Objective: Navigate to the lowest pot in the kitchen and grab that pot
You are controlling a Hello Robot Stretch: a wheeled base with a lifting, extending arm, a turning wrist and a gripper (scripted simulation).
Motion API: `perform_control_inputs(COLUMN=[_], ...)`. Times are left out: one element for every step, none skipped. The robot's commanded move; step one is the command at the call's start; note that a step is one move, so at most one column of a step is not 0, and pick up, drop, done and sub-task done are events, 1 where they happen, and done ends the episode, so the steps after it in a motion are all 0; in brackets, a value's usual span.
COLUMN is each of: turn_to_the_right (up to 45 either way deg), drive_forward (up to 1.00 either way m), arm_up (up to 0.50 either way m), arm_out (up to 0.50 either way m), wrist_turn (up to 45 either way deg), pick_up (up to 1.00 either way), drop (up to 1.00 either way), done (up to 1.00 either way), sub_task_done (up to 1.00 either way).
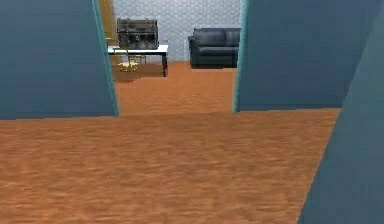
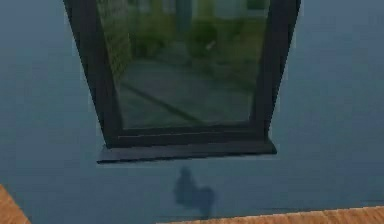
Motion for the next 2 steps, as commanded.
perform_control_inputs(turn_to_the_right=[-45.0, -6.0], drive_forward=[0.00, 0.00], arm_up=[0.00, 0.00], arm_out=[0.00, 0.00], wrist_turn=[0.0, 0.0], pick_up=[0.00, 0.00], drop=[0.00, 0.00], done=[0.00, 0.00], sub_task_done=[0.00, 0.00])
